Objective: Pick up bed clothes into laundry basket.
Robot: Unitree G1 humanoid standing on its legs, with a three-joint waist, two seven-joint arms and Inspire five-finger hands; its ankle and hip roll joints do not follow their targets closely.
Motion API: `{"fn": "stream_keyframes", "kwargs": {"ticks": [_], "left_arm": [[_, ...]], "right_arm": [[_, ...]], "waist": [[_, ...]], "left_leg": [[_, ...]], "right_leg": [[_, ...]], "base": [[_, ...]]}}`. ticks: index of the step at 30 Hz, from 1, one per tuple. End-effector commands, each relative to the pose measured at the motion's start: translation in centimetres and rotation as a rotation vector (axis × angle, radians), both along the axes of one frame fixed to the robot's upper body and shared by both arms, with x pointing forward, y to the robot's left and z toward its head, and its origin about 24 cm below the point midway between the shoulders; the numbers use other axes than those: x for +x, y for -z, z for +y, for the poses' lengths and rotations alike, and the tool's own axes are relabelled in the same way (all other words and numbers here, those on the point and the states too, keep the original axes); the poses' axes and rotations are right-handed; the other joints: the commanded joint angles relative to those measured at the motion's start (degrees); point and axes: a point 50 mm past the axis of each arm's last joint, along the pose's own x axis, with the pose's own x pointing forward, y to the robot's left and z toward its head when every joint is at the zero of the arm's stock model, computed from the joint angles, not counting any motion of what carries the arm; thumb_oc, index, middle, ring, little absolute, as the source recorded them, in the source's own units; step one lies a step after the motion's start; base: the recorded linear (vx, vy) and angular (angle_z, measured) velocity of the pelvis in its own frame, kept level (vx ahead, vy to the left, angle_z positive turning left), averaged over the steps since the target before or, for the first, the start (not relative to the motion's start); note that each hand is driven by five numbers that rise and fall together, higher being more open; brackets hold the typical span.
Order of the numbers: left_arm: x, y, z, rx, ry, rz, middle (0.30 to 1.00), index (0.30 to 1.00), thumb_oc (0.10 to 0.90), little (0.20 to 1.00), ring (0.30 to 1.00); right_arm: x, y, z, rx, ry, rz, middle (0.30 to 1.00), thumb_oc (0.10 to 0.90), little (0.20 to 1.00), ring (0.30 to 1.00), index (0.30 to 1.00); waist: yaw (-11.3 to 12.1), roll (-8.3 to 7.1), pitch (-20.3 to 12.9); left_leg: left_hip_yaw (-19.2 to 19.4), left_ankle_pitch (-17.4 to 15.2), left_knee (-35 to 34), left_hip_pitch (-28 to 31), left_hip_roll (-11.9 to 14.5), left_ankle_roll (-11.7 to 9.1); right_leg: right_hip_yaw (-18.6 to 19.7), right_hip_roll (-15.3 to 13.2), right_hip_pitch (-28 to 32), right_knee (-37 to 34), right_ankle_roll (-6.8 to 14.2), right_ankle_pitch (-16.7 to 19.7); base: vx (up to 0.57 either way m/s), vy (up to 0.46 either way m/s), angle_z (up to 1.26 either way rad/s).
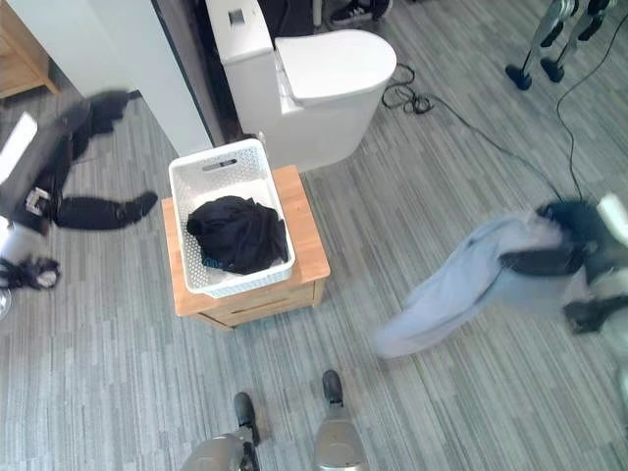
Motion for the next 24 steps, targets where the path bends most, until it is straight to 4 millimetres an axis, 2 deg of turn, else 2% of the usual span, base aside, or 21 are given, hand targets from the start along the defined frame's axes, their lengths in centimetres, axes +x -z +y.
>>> {"fn": "stream_keyframes", "kwargs": {"ticks": [1,2,3,6,8,12,14,17,24], "left_arm": [[-0.1,-1.6,-0.1,-0.153,0.089,-0.069,0.9,0.9,0.8,0.9,0.9],[-0.2,-0.7,0.2,-0.193,0.075,-0.041,0.9,0.9,0.8,0.9,0.9],[-0.5,0.7,1.1,-0.238,0.017,-0.007,0.9,0.9,0.8,0.9,0.9],[-0.8,1.9,2.1,-0.245,-0.038,0.04,0.9,0.9,0.8,0.9,0.9],[-0.8,2.7,2.6,-0.244,-0.063,0.076,0.9,0.9,0.8,0.9,0.9],[-1.3,3.7,3.9,-0.261,-0.13,0.103,0.9,0.9,0.8,0.9,0.9],[-1.4,4.0,4.5,-0.257,-0.162,0.113,0.9,0.9,0.8,0.9,0.9],[-1.6,4.2,5.0,-0.245,-0.189,0.118,0.9,0.9,0.8,0.9,0.9],[-1.3,4.2,4.9,-0.26,-0.194,0.107,0.9,0.9,0.8,0.9,0.9]], "right_arm": [[1.5,-6.1,3.4,-0.153,-0.128,-0.258,0.3,0.4,0.3,0.3,0.3],[2.0,-6.7,3.9,-0.166,-0.138,-0.269,0.3,0.4,0.3,0.3,0.3],[3.1,-9.1,5.4,-0.28,-0.14,-0.299,0.3,0.4,0.3,0.3,0.3],[3.6,-13.2,6.9,-0.436,-0.099,-0.376,0.3,0.4,0.3,0.3,0.3],[4.5,-14.5,7.3,-0.451,-0.073,-0.382,0.3,0.4,0.3,0.3,0.3],[6.8,-17.2,9.7,-0.541,-0.05,-0.369,0.3,0.4,0.3,0.3,0.3],[7.7,-17.9,11.0,-0.593,-0.031,-0.362,0.3,0.4,0.3,0.3,0.3],[9.5,-18.8,14.0,-0.654,-0.044,-0.362,0.3,0.4,0.3,0.3,0.3],[12.8,-16.4,19.3,-0.675,-0.149,-0.3,0.3,0.4,0.3,0.3,0.3]], "waist": [[1.4,-2.9,-7.0],[1.6,-3.14,-7.4],[2.4,-3.69,-8.4],[3.3,-4.55,-9.6],[3.8,-5.23,-10.2],[3.2,-4.38,-11.1],[3.4,-4.22,-11.5],[3.4,-3.45,-11.7],[4.0,-2.24,-11.6]], "left_leg": [[-1.7,-3.4,0.4,0.5,-0.1,-1.5],[-1.6,-3.5,0.4,0.6,-0.1,-1.5],[-1.7,-3.6,0.4,0.7,0.0,-1.4],[-1.6,-3.7,0.5,1.0,0.1,-1.2],[-1.7,-3.7,0.5,1.2,0.1,-1.1],[-1.7,-3.8,0.5,1.6,-0.2,-0.9],[-1.9,-3.8,0.6,1.8,-0.4,-0.8],[-2.0,-3.9,0.6,1.8,-0.6,-0.5],[-2.8,-3.8,0.6,1.5,-1.2,-0.3]], "right_leg": [[-1.1,-1.8,2.3,3.9,2.5,-11.7],[-1.0,-1.7,2.5,3.7,2.4,-11.6],[-0.9,-1.6,2.7,3.3,2.4,-11.4],[-0.7,-1.3,3.0,3.3,2.3,-11.6],[-0.7,-1.3,3.4,3.5,2.2,-11.7],[-0.3,-1.5,3.9,3.7,2.1,-11.7],[-0.3,-1.5,4.0,3.9,2.0,-11.7],[0.0,-1.7,4.0,4.0,1.8,-11.6],[0.1,-2.1,4.0,4.2,1.6,-11.8]], "base": [[0.0,0.0,0.0],[0.0,-0.011,0.04],[0.0,0.0,0.0],[0.0,-0.002,0.01],[0.0,0.002,0.02],[0.01,0.011,0.03],[0.0,0.0,0.0],[0.0,0.004,-0.01],[0.0,0.0,0.0]]}}
